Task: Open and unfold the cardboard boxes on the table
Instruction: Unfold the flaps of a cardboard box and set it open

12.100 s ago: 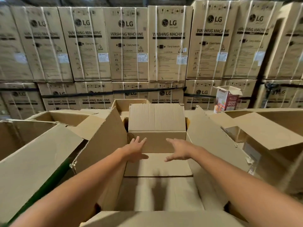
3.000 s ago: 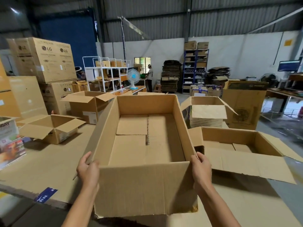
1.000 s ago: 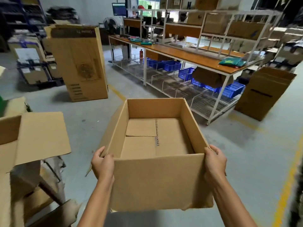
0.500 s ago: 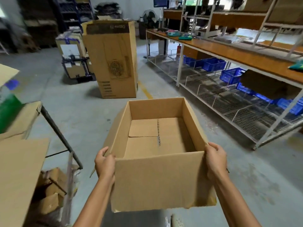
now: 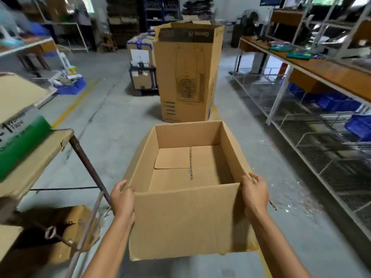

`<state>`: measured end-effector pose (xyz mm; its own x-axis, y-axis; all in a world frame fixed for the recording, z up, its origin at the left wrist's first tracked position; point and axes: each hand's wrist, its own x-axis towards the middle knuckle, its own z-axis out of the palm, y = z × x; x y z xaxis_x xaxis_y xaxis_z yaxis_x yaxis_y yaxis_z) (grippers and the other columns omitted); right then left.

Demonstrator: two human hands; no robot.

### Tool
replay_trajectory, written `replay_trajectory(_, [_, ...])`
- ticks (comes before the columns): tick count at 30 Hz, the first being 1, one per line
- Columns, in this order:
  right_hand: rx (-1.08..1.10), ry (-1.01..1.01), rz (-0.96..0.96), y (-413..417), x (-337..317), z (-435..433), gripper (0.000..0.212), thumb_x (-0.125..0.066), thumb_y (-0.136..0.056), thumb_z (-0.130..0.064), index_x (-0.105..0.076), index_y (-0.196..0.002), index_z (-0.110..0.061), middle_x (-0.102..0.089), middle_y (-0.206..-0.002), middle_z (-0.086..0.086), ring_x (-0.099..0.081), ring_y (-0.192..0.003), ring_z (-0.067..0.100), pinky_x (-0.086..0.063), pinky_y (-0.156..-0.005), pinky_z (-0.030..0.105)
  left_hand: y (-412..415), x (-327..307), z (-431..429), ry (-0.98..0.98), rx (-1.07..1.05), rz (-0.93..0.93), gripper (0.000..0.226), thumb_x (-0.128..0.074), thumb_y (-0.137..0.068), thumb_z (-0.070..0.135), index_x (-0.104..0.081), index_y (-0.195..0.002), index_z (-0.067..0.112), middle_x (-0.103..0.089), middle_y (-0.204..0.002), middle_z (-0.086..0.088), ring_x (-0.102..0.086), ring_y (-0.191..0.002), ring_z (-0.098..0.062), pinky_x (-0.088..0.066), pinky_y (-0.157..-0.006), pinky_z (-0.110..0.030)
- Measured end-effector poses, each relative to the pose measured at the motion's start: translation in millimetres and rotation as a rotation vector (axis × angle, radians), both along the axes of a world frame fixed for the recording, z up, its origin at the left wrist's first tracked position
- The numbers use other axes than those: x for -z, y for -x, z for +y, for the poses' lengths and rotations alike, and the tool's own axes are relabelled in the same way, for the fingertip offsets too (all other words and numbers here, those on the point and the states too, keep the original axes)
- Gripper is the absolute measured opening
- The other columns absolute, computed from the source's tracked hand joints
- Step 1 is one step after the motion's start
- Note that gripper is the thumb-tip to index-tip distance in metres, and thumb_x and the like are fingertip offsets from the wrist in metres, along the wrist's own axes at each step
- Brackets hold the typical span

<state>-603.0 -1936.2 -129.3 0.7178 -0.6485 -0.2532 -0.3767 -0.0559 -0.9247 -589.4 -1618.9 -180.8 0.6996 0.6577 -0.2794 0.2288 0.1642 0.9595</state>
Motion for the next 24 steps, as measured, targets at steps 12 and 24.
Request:
replay_trajectory(12, [-0.195, 0.03, 0.061, -317.0, 44.6, 109.8, 0.039, -0.061, -0.08, -0.038, -0.064, -0.116, -0.021, -0.07, -0.1, 0.012, -0.064, -0.095, 0.035, -0.052, -0.086, 0.042, -245.9, 23.9, 102.0, 0.045, -0.235, 0.042, 0.041, -0.058, -0.081, 0.003, -0.066, -0.121, 0.012, -0.068, -0.109, -0.008, -0.065, -0.091, -0.025, -0.052, -0.082, -0.034])
replay_trajectory(24, [-0.385, 0.022, -0.023, -581.1, 16.1, 220.3, 0.032, -0.059, -0.092, -0.027, -0.06, -0.122, -0.02, -0.065, -0.11, 0.011, -0.057, -0.097, 0.03, -0.041, -0.079, 0.034, -466.0, -24.4, 210.3, -0.05, -0.35, 0.031, 0.053, -0.058, -0.065, 0.022, -0.066, -0.116, 0.029, -0.071, -0.107, 0.0, -0.069, -0.092, -0.024, -0.057, -0.086, -0.043])
